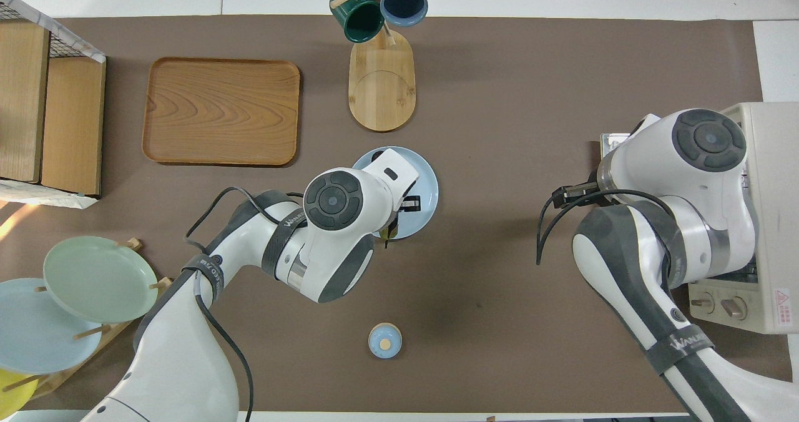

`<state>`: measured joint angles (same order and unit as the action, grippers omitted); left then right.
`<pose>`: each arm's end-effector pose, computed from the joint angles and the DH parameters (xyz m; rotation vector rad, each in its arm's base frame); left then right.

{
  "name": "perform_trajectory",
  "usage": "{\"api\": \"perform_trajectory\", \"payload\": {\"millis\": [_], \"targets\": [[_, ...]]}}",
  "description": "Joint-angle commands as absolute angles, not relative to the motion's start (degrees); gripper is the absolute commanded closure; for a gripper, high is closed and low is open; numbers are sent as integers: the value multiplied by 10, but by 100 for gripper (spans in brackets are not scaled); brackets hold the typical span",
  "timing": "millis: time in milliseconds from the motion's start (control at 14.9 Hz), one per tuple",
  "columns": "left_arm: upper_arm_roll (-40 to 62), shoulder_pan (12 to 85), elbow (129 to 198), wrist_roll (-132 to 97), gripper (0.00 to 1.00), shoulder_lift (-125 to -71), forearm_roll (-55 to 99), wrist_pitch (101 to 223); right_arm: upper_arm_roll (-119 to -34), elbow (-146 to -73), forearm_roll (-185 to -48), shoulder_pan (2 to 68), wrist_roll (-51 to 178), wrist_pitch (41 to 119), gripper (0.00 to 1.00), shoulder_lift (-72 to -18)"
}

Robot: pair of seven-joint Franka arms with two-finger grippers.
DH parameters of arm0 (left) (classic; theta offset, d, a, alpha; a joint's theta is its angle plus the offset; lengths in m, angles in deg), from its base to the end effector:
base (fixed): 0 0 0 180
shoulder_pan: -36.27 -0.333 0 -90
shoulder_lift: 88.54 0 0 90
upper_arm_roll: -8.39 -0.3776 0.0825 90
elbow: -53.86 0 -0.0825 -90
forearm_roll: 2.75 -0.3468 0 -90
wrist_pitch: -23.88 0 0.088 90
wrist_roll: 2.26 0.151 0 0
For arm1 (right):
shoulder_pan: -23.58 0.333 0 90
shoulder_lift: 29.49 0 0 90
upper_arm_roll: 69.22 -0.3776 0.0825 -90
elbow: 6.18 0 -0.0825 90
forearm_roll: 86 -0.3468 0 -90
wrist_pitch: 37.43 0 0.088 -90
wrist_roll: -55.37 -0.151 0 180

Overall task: Put eggplant into oven
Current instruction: 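Release the eggplant onto the blue plate while the right gripper opens the oven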

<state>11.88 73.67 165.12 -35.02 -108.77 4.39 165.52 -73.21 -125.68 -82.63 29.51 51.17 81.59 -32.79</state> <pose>0.4805 -0.4163 0.3583 2.9475 -0.0669 0.1149 0.5115 0.0837 0.4304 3.0795 0.2006 -0.0919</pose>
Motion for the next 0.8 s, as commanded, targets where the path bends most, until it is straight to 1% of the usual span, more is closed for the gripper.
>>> {"api": "perform_trajectory", "payload": {"millis": [0, 134, 402, 469, 602, 736], "targets": [[109, 744, 1647, -353, 1, -1084, 53, 1649, -729, -1227, -855, 301, 534, 807, 0, -332], [104, 731, 1629, -347, 0, -1067, 53, 1588, -729, -1212, -891, 324, 530, 805, 0, -337], [107, 651, 1580, -307, 0, -1010, 54, 1439, -729, -1208, -899, 347, 512, 813, 0, -338], [107, 634, 1573, -302, 0, -1000, 54, 1422, -729, -1208, -904, 350, 507, 812, 0, -338], [103, 603, 1558, -278, 0, -984, 54, 1384, -730, -1196, -965, 367, 488, 818, 0, -344], [102, 558, 1536, -229, 0, -971, 54, 1331, -727, -1155, -956, 451, 420, 827, 0, -359]]}}
